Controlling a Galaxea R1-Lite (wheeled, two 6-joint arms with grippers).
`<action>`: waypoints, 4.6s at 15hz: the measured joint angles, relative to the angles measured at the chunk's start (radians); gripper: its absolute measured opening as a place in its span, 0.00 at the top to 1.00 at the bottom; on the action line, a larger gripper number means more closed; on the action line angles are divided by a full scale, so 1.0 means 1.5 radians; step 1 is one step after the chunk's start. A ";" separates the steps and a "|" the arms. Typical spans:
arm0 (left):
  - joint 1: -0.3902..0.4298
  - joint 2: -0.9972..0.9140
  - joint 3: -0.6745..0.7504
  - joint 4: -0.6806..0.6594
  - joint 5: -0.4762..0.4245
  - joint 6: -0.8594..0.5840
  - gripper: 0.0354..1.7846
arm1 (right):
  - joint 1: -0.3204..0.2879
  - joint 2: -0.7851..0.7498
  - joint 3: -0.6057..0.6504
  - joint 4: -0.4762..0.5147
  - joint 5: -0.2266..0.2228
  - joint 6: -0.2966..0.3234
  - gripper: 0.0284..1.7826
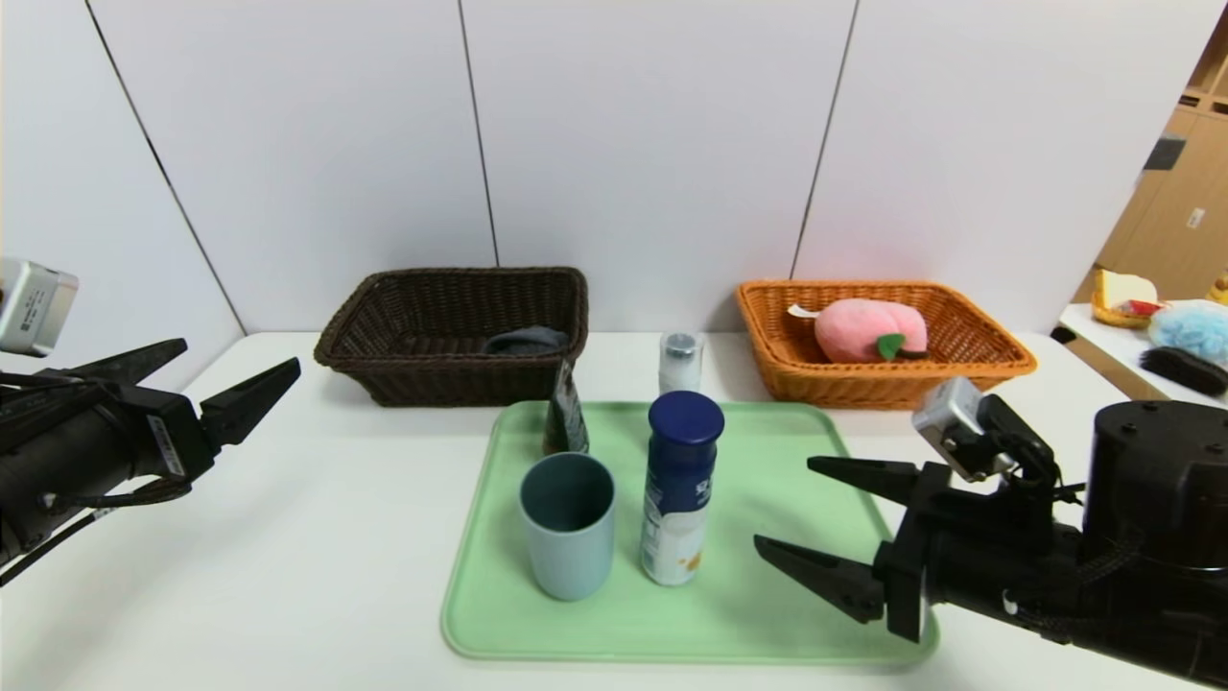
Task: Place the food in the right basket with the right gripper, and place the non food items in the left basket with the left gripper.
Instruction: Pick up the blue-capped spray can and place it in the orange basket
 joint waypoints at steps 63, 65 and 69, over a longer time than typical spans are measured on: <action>0.003 -0.017 0.010 0.000 0.001 -0.014 0.06 | -0.445 0.292 -0.455 0.001 -0.123 0.023 0.57; 0.003 -0.018 0.011 0.000 0.001 -0.014 0.06 | -0.445 0.300 -0.456 0.001 -0.124 0.022 0.57; 0.003 -0.018 0.012 0.000 0.001 -0.014 0.06 | -0.444 0.307 -0.460 0.005 -0.124 0.014 0.57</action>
